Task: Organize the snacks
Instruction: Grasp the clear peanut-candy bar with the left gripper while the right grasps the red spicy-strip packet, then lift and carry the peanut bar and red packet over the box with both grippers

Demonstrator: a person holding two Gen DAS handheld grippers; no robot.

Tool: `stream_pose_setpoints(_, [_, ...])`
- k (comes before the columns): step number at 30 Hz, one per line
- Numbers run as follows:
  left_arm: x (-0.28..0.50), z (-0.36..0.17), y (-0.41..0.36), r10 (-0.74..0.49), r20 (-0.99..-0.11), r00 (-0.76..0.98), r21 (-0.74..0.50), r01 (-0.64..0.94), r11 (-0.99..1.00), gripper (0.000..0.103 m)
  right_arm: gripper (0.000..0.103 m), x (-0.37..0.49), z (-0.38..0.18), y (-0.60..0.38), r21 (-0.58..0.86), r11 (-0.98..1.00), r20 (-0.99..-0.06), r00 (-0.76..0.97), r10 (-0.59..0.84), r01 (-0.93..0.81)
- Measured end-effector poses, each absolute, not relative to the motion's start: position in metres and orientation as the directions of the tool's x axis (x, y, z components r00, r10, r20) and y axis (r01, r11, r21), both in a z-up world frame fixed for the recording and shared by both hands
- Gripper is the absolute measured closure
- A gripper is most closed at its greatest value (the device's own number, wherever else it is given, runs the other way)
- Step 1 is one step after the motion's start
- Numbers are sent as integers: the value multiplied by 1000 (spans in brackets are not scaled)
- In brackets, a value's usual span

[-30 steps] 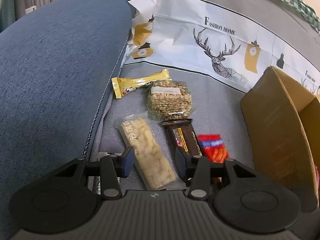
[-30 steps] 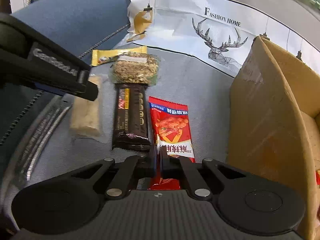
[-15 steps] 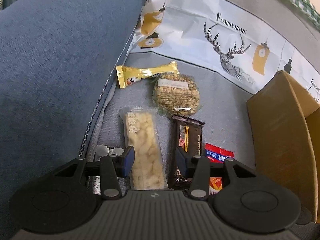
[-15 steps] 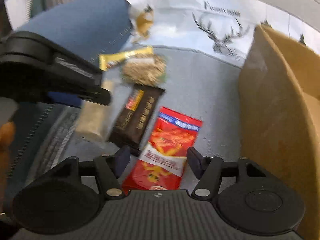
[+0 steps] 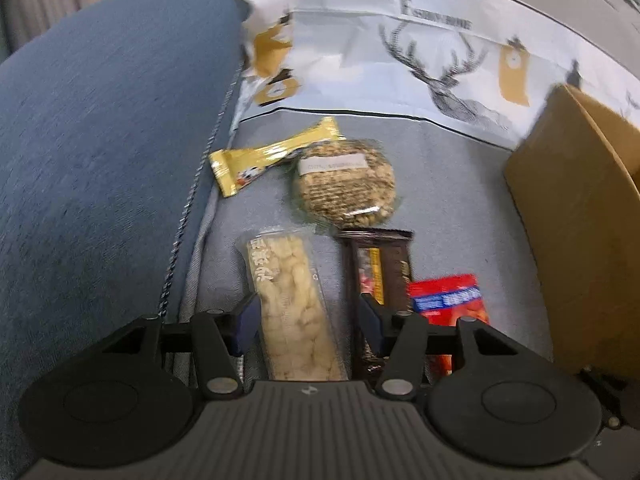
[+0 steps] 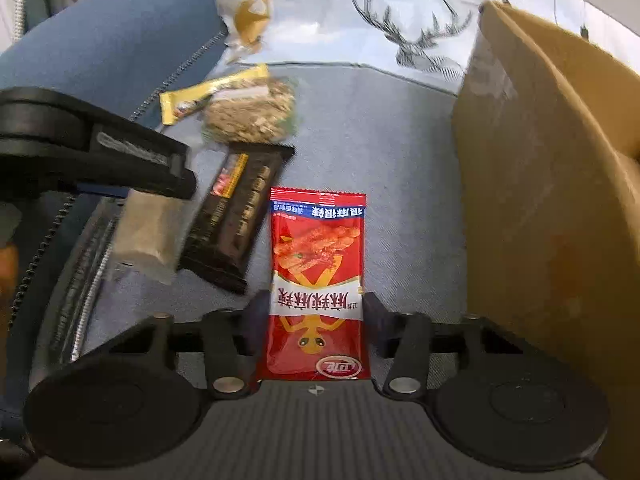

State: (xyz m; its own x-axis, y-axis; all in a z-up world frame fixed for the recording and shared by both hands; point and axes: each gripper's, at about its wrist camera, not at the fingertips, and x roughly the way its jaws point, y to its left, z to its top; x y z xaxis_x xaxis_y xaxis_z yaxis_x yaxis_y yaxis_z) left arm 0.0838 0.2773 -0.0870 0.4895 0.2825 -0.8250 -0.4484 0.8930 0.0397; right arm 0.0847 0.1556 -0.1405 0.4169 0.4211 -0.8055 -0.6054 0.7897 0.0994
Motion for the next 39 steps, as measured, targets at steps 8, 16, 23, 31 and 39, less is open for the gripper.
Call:
stream_pose_setpoints(8, [84, -93, 279, 247, -836, 490, 8, -439, 898, 45, 55, 79, -132, 152, 124, 769, -800, 395, 451, -627])
stream_pose_setpoints(16, [83, -96, 290, 221, -845, 487, -33, -459, 888, 64, 54, 82, -140, 153, 108, 784, -820, 391, 418, -611])
stream_pose_setpoints(23, [64, -89, 284, 113, -859, 499, -123, -416, 901, 63, 55, 83, -136, 147, 131, 778, -820, 374, 433, -615])
stream_pose_setpoints(31, [53, -105, 273, 132, -913, 386, -21, -367, 930, 61, 49, 67, -136, 152, 65, 723, -845, 347, 406, -687])
stream_pose_setpoints(39, [55, -94, 276, 148, -890, 432, -35, -388, 921, 64, 55, 73, -128, 148, 78, 739, -824, 374, 426, -669])
